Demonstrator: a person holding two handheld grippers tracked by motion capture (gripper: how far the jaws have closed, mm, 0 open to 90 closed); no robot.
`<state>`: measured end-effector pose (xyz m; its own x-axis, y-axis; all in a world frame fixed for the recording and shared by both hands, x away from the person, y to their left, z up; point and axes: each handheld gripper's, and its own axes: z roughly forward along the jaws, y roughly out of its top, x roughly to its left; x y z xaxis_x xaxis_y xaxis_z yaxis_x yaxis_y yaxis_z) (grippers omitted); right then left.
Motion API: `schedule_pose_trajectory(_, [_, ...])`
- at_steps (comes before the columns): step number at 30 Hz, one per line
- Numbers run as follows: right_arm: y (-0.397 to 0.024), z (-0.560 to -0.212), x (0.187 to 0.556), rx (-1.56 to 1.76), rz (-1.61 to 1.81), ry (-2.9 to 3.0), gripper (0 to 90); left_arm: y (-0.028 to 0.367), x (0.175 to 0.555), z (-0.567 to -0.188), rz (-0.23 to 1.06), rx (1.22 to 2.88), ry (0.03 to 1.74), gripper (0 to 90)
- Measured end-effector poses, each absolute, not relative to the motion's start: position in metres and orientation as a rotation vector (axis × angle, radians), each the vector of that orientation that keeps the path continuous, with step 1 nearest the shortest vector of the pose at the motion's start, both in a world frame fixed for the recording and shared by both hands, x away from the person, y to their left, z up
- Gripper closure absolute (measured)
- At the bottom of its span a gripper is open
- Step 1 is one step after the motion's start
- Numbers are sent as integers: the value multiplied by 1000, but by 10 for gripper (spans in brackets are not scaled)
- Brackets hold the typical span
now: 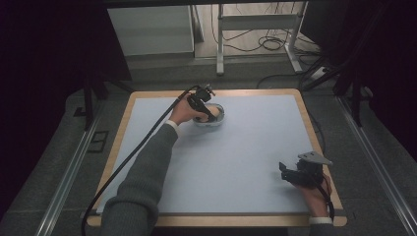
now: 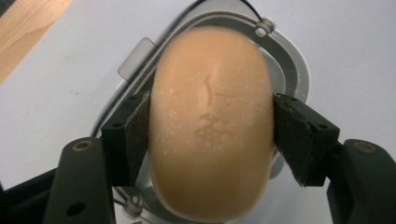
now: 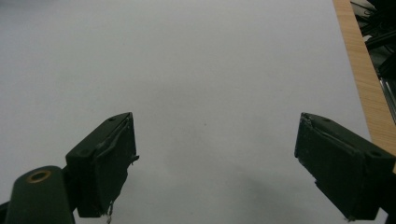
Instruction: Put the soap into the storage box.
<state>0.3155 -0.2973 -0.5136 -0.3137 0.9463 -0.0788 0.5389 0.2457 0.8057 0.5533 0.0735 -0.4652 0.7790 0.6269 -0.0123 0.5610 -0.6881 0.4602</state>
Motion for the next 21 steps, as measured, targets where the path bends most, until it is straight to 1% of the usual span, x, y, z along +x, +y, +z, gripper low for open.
schedule_pose_trajectory(5, [-299, -513, 315, 1349, 931, 1943, 125, 73, 550, -461, 207, 2506, 886, 294])
schedule_pose_trajectory(9, [-298, -513, 315, 1345, 928, 1947, 125, 75, 547, -457, 216, 2471, 883, 291])
schedule_pose_trajectory(21, [-298, -513, 315, 1351, 932, 1947, 125, 84, 533, -449, 244, 2437, 879, 275])
